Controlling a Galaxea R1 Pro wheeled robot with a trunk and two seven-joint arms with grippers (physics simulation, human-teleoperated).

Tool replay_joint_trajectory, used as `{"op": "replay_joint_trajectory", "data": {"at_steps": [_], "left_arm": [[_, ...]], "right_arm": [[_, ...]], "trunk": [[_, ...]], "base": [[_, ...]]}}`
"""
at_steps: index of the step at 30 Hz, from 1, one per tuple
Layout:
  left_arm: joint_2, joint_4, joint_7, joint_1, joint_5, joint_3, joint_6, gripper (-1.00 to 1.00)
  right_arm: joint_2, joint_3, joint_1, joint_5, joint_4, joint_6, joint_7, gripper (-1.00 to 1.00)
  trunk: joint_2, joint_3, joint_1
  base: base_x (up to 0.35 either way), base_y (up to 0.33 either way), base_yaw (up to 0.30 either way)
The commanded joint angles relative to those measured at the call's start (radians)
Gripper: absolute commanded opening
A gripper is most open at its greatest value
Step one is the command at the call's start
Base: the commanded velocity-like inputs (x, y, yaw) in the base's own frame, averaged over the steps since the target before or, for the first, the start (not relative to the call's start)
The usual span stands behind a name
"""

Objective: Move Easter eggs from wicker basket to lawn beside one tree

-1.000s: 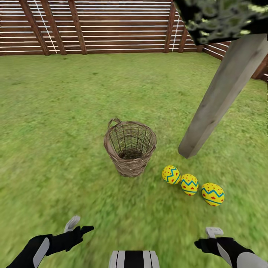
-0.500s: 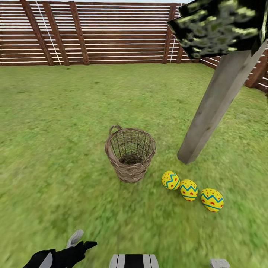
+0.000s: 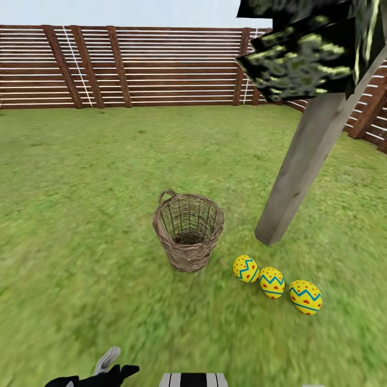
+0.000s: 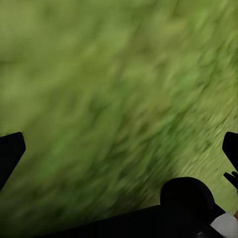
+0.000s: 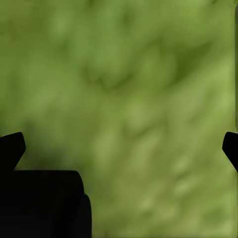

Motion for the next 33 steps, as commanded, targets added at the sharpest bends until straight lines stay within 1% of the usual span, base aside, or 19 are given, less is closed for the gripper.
{"op": "replay_joint_trajectory", "data": {"at_steps": [1,3,4,5,9,18,22,27,33], "left_arm": [[0.002,0.011,-0.001,0.0,0.004,0.002,-0.007,1.0],[0.006,0.027,0.001,0.0,0.004,0.002,-0.059,1.0],[0.007,0.037,0.012,0.0,0.005,0.002,-0.086,1.0],[0.008,0.041,0.024,0.0,0.005,0.002,-0.093,1.0],[0.008,0.051,0.074,0.0,0.006,0.002,-0.104,1.0],[0.011,0.079,0.091,0.001,0.005,0.002,-0.115,1.0],[0.01,0.089,0.154,0.0,0.004,0.002,-0.119,1.0],[0.011,0.108,0.183,0.0,0.004,0.002,-0.12,1.0],[0.009,0.114,0.271,0.001,0.004,0.002,-0.12,1.0]], "right_arm": [[0.0,-0.009,0.0,0.008,0.0,0.003,0.003,1.0],[0.0,-0.008,0.0,0.008,0.001,0.004,0.003,1.0],[0.0,-0.007,0.0,0.008,0.001,0.005,0.003,1.0],[0.0,-0.007,0.0,0.008,0.002,0.005,0.002,1.0],[0.0,-0.008,0.0,0.008,0.002,0.003,0.002,1.0],[0.0,-0.009,0.012,0.006,0.002,0.003,0.002,1.0],[0.0,-0.008,0.015,0.006,0.002,0.003,0.002,1.0],[0.0,-0.009,0.016,0.006,0.002,0.002,0.002,1.0],[0.0,-0.008,0.027,0.006,0.002,0.002,0.002,1.0]], "trunk": [[0.0,0.003,-0.001],[0.0,0.011,-0.002],[0.001,0.015,-0.002],[0.001,0.019,-0.002],[0.002,0.034,-0.004],[0.005,0.069,-0.009],[0.033,0.081,-0.024],[0.068,0.097,-0.043],[0.11,0.116,-0.066]], "base": [[0.0,0.0,0.0],[0.0,0.0,0.0],[0.0,0.0,0.0],[0.0,0.0,0.0],[0.0,0.0,0.0],[0.0,0.0,0.0],[0.0,0.0,0.0],[0.0,0.0,0.0],[0.0,0.0,0.0]]}}
